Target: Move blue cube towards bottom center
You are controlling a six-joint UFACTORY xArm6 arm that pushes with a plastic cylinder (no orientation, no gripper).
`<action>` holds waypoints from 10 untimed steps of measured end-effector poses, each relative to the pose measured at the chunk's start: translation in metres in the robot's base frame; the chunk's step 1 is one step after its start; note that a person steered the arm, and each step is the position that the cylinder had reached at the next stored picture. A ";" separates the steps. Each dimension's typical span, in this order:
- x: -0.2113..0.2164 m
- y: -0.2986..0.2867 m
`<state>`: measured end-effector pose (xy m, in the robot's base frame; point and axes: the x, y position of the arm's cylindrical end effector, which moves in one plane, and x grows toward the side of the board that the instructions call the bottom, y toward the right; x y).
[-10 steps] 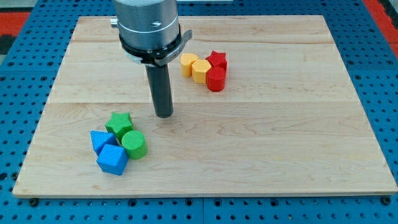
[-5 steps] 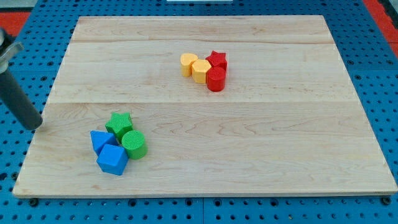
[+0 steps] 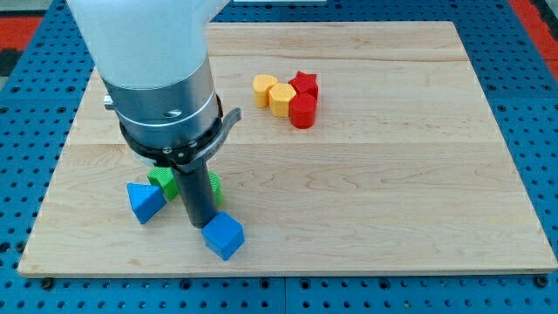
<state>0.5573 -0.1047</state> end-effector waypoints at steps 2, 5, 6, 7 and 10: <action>0.061 -0.068; 0.042 0.106; 0.024 0.106; 0.024 0.104; -0.015 0.101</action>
